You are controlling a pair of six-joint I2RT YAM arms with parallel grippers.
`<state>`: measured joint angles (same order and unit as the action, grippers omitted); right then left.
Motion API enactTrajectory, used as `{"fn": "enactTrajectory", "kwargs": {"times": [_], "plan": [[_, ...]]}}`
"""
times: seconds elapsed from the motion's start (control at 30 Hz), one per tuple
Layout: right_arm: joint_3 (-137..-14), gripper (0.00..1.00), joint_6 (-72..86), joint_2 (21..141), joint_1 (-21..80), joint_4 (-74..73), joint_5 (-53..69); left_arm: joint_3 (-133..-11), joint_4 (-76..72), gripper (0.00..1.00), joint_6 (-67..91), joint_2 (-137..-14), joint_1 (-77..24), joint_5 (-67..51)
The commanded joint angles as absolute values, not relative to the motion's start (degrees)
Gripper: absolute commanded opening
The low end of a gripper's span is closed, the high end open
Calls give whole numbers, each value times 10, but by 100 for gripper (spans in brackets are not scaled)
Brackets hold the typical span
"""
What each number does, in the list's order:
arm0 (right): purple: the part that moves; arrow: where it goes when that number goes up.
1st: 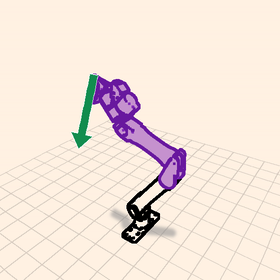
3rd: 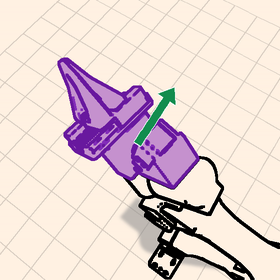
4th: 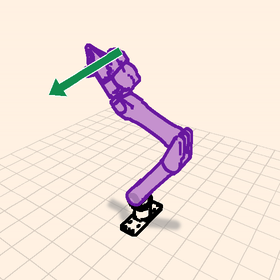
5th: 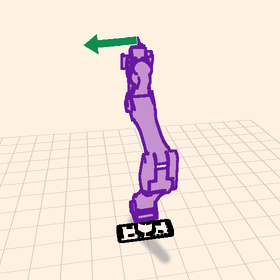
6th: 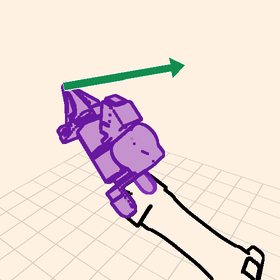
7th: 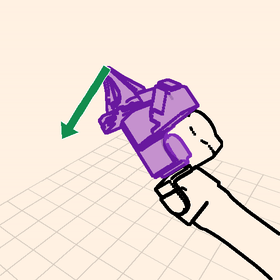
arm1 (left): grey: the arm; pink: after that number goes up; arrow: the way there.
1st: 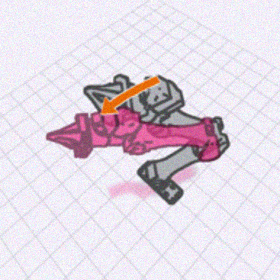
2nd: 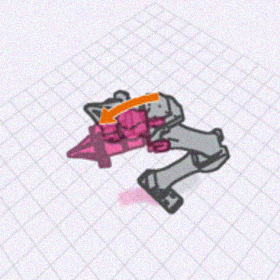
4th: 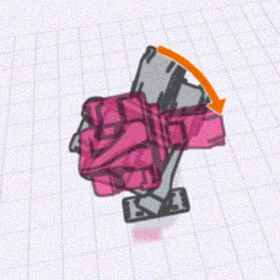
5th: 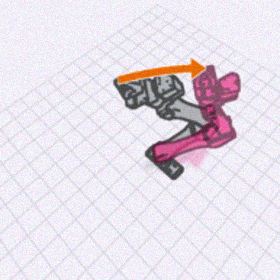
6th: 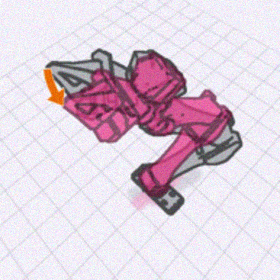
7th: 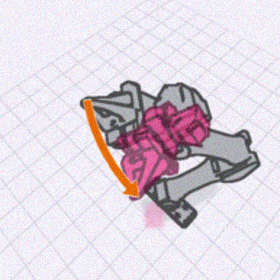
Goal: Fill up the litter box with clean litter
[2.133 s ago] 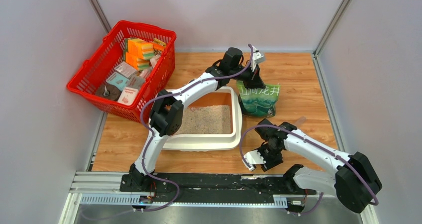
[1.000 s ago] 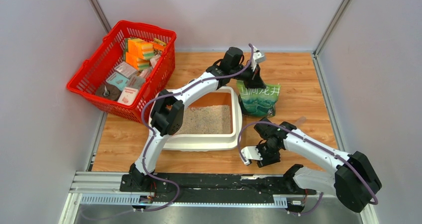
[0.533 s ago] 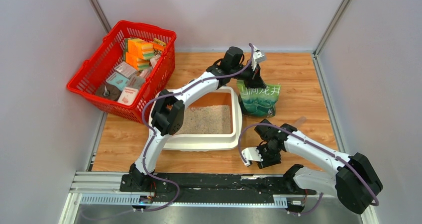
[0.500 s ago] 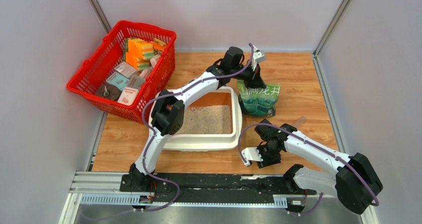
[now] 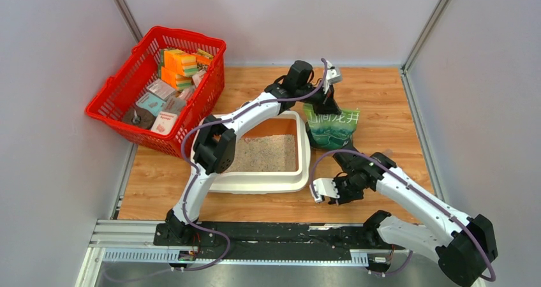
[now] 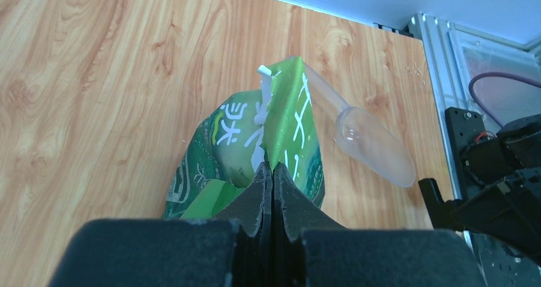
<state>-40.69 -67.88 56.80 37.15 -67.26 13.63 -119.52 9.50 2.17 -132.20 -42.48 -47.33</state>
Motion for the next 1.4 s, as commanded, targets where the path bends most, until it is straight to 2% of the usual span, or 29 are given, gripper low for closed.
{"fn": "enactTrajectory", "kwargs": {"times": [0.0,0.13,0.37,0.43,0.5,0.7,0.9,1.07,1.17,1.37], "plan": [[-436,0,-652,562,352,-702,151,-1183,165,0,-70,-1288,-426,-479],[-520,0,-652,569,292,-745,180,-1176,199,0,-98,-1280,-423,-490],[-776,0,-679,644,-14,-895,323,-1167,230,0,-91,-1256,-420,-527],[-846,0,-679,709,-100,-920,380,-1162,251,0,-112,-1245,-425,-529],[-869,0,-694,730,-131,-925,387,-1154,274,0,-133,-1232,-428,-524],[-873,0,-759,780,-132,-942,371,-1114,309,0,-225,-1201,-455,-501],[-900,0,-763,790,-133,-954,399,-1104,281,0,-215,-1201,-461,-468],[-892,0,-716,770,-140,-937,392,-1117,243,0,-209,-1207,-460,-462],[-852,0,-647,748,-141,-878,387,-1121,211,0,-209,-1212,-462,-465],[-831,0,-584,765,-149,-839,386,-1136,164,3,-200,-1230,-469,-490]]}}
